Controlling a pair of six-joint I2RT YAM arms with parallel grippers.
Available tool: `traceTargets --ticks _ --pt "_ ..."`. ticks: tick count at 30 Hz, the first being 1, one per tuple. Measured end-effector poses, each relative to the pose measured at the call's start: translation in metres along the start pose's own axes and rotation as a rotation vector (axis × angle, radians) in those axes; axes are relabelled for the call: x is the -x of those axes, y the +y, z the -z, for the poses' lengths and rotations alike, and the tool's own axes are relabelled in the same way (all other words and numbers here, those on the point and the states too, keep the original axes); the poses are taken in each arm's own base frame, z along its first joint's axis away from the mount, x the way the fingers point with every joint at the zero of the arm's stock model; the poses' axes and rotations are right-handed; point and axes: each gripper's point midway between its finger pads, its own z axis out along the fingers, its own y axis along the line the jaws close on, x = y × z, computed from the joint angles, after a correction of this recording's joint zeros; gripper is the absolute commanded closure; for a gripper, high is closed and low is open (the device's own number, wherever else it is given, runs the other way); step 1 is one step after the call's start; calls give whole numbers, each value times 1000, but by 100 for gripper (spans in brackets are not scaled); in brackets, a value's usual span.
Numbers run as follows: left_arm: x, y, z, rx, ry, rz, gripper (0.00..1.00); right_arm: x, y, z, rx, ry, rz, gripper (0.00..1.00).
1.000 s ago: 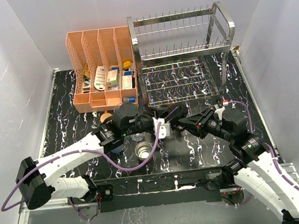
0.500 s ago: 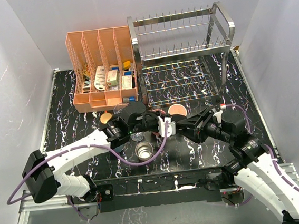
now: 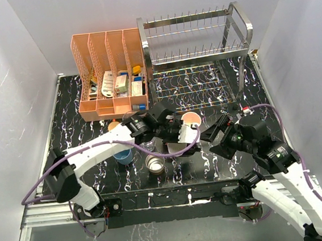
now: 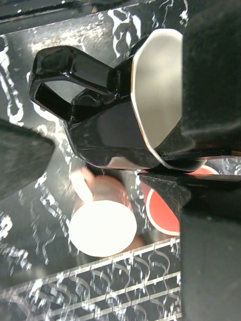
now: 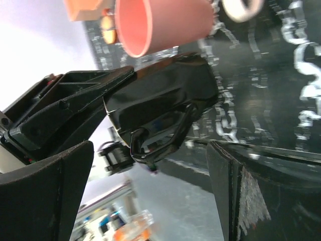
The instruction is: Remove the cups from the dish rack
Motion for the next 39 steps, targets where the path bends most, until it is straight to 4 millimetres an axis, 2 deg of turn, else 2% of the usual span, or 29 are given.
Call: traceTargets --ticks 9,12,16,18,22,25,29,35,38,39 --pt "-48 -39 -33 -225 252 77 100 22 -45 29 -262 -133 163 2" --pt "-63 -43 -45 -261 326 97 100 25 -60 35 -324 -158 177 2" --pt "-62 -37 -50 -249 349 101 98 30 -69 42 -356 -202 183 2" --pt "-62 -37 -50 -248 355 101 86 33 -72 44 -363 -223 182 2" --pt "-58 -33 -54 -249 367 115 55 32 -86 41 -388 -235 165 2" --pt "-51 -27 -54 -236 356 117 41 31 -94 39 -408 -235 159 2" --pt "-39 -21 -47 -214 335 130 36 34 -95 39 -415 -252 161 2" --pt "-17 -4 -20 -178 285 175 15 42 -91 34 -420 -274 170 2" --pt "-10 20 9 -115 233 239 3 50 -86 28 -421 -295 186 2" --pt "-12 31 25 -81 215 277 3 53 -84 26 -421 -304 196 2"
